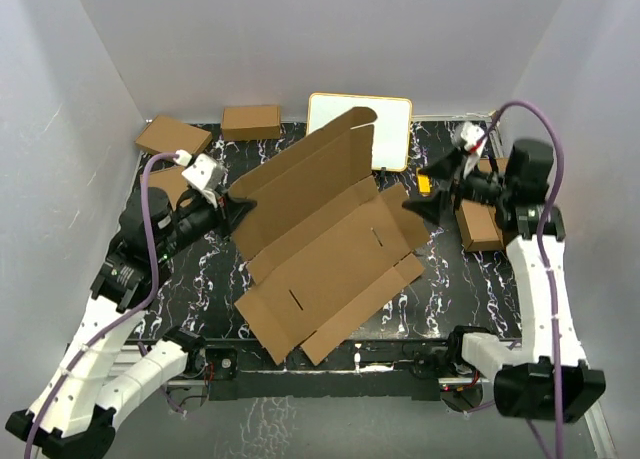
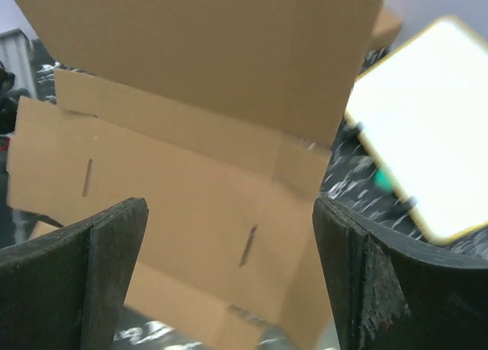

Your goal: Fold the paper box

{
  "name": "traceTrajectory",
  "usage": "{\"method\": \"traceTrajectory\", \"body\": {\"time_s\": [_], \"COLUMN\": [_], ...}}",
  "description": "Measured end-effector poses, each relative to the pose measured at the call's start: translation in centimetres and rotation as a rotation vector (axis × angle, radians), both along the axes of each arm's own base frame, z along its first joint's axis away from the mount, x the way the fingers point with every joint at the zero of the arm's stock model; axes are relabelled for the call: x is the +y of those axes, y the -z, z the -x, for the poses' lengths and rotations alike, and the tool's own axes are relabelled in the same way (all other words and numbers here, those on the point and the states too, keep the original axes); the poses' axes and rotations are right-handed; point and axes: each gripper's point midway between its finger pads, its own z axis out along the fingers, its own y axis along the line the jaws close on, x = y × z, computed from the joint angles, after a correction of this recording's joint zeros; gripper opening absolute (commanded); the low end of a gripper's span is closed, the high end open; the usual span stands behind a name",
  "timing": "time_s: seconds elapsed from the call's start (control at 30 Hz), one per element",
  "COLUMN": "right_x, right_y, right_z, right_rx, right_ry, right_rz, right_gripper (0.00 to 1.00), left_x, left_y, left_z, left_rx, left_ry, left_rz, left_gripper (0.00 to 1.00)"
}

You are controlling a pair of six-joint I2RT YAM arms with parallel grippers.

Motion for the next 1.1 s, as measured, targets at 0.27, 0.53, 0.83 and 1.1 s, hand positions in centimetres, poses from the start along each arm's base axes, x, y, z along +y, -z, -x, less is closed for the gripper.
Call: {"method": "traceTrajectory", "body": {"time_s": [0.27,0.53,0.83,1.1], "right_x": [-4.8,-7.7,-8.5,-8.8], "right_y": [12.9,16.1,19.8,22.8], "right_z": [2.6,1.8,1.3,0.5], "right_rx": [0.407,0.394,0.454,0.557], "right_ry": [0.251,0.404,0.413,0.371], "right_rz": [-0.253,-0.248,-0.177,-0.139], "right_gripper": [0.98,0.98,0.99,0.98], "left_x": [0.7,0.9,1.5,2.9], "left_y": [2.5,4.0,3.1,2.2], "left_z": [0.7,0.5,1.4,3.0], "left_rx": [0.056,0.081,0.088,0.058], "left_ry": [-0.067,-0.100,-0.155,-0.197], "left_rz": [0.081,0.111,0.254,0.359], "left_gripper": [0.00,0.00,0.00,0.00]}}
